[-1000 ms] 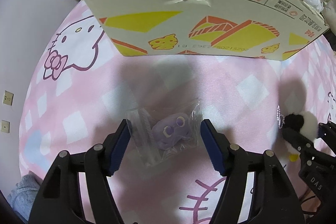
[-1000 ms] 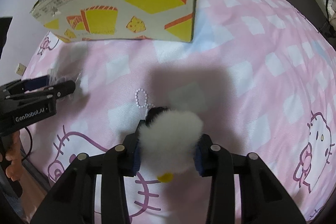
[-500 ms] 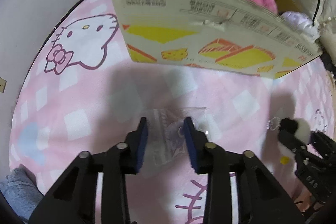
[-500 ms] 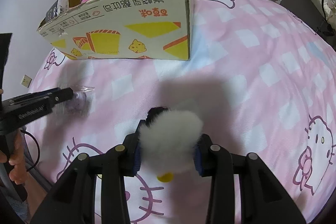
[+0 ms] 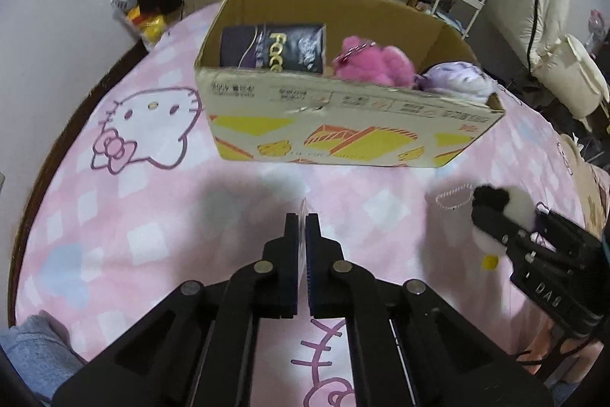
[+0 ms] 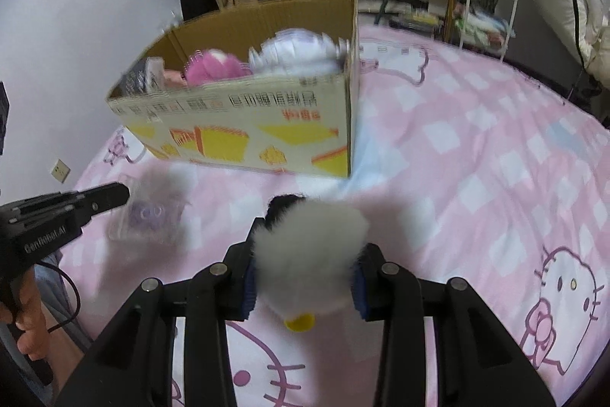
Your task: Organize soft objects
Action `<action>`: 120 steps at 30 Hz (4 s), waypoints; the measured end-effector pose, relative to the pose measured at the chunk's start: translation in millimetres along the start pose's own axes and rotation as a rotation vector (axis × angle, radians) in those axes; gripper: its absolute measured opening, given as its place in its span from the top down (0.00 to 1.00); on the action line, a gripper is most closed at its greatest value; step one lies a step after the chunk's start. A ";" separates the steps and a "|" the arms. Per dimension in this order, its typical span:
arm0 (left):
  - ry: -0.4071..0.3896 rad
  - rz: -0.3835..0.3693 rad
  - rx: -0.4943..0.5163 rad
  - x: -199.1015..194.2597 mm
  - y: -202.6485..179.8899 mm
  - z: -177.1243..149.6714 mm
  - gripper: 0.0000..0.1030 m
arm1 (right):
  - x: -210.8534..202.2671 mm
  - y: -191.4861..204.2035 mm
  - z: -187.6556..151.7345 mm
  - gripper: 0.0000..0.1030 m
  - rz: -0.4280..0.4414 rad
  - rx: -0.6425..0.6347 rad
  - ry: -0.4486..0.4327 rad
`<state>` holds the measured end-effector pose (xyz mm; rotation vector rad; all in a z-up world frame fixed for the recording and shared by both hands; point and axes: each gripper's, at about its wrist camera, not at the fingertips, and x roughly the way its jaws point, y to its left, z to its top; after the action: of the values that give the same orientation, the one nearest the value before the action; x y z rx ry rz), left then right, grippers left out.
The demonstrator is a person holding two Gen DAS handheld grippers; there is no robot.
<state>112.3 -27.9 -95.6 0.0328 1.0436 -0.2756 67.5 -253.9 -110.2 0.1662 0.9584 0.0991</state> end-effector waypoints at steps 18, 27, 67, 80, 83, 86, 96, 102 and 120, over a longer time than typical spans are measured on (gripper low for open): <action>-0.321 0.021 0.119 -89.8 -29.7 6.5 0.96 | -59.0 7.7 23.8 0.61 0.089 -0.011 -0.323; -0.452 -0.002 0.171 -113.8 -48.1 34.3 0.96 | -69.2 12.8 50.0 0.61 0.091 -0.048 -0.423; -0.371 0.025 0.107 -26.2 -19.7 93.0 0.71 | 5.8 -2.9 116.5 0.24 0.102 -0.021 -0.308; -0.531 0.137 0.130 -84.9 -25.2 58.0 0.23 | -48.5 7.6 90.7 0.00 0.075 -0.068 -0.386; -0.570 0.170 0.149 -98.1 -26.4 42.5 0.09 | -64.2 10.5 80.1 0.00 0.075 -0.081 -0.440; -0.571 0.183 0.145 -107.0 -24.7 32.5 0.07 | -74.7 11.3 70.5 0.00 0.070 -0.089 -0.446; -0.631 0.215 0.070 -132.9 -13.4 5.5 0.01 | -114.4 15.2 49.5 0.00 0.039 -0.121 -0.517; -0.634 0.224 0.075 -137.7 -13.0 -4.6 0.01 | -125.9 11.1 35.1 0.00 0.023 -0.125 -0.552; -0.601 0.242 0.094 -126.1 -21.8 -22.4 0.01 | -123.7 -2.1 14.2 0.00 0.000 -0.114 -0.576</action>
<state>28.6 -19.0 3.4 0.1503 0.4229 -0.1008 8.5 -276.8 -2.9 0.0812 0.3776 0.0982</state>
